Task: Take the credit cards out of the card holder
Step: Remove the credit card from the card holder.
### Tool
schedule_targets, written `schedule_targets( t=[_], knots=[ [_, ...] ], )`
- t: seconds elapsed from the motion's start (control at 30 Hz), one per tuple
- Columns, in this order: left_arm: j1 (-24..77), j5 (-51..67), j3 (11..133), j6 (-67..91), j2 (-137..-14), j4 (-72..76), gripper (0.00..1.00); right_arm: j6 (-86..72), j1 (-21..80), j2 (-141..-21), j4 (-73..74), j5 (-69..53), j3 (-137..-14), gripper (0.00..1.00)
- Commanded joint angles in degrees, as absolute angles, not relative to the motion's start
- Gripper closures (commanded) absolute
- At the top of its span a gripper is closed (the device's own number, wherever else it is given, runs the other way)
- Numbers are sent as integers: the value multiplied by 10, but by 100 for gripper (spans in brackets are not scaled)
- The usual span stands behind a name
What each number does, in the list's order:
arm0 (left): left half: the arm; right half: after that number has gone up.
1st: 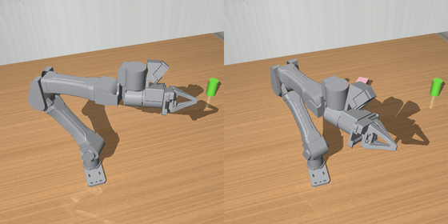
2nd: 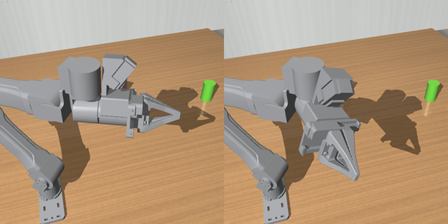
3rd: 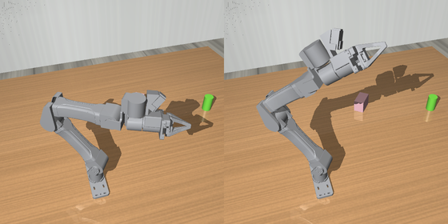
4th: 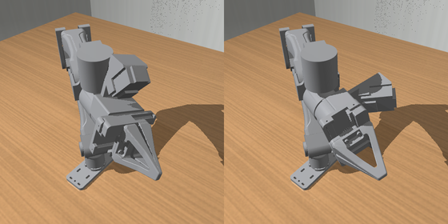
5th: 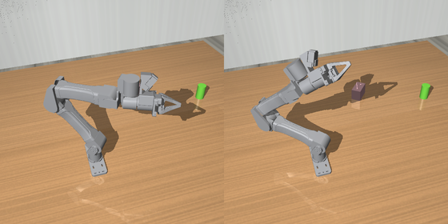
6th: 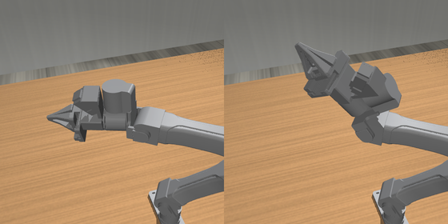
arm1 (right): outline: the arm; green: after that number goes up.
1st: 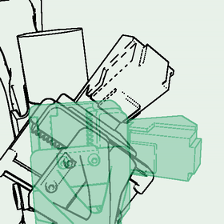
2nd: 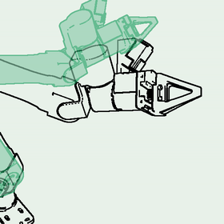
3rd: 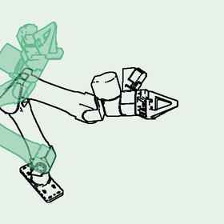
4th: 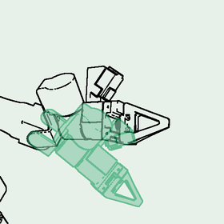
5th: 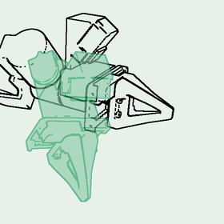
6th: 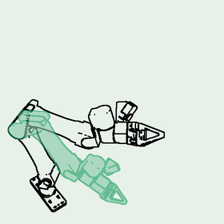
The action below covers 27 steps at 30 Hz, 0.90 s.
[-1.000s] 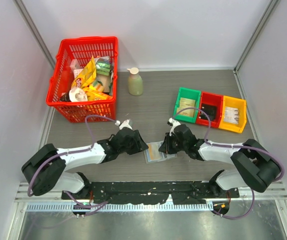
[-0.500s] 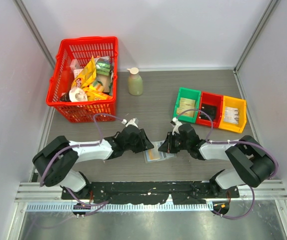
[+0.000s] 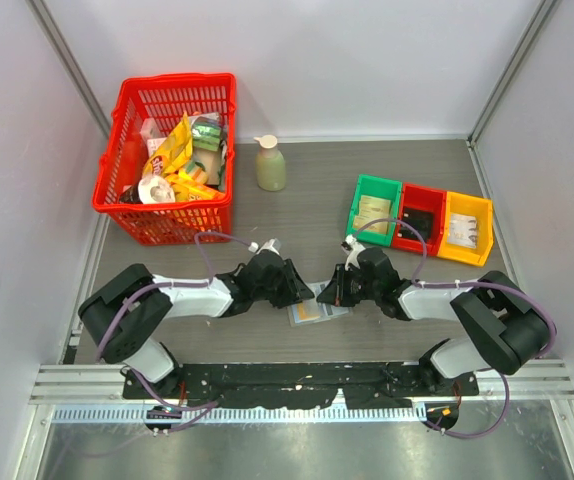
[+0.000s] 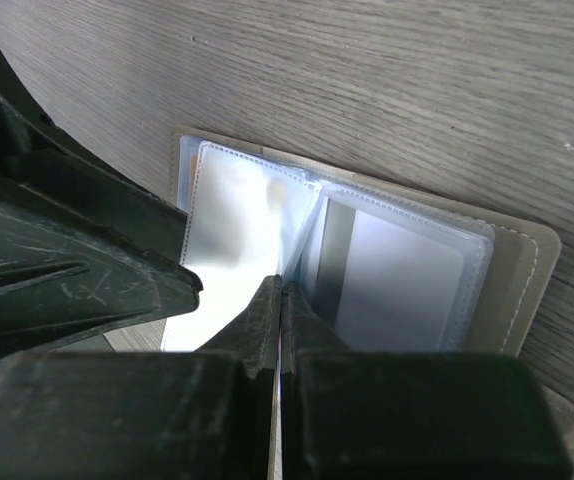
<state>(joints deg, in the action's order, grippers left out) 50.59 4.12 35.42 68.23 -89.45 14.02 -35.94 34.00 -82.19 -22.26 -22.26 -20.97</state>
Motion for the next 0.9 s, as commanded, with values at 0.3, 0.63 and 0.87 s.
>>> schedule_targets(
  t=[0.3,0.63,0.87],
  knots=[
    [507,62,397,693,-908,154,100,-352,339,-699,-155,-158,-212,63],
    [516,64,492,640,-931,71,87,-330,339,-457,-4,30,-228,46],
    [542,82,571,630,-1017,59,64,-325,339,-360,68,63,-225,46]
  ],
)
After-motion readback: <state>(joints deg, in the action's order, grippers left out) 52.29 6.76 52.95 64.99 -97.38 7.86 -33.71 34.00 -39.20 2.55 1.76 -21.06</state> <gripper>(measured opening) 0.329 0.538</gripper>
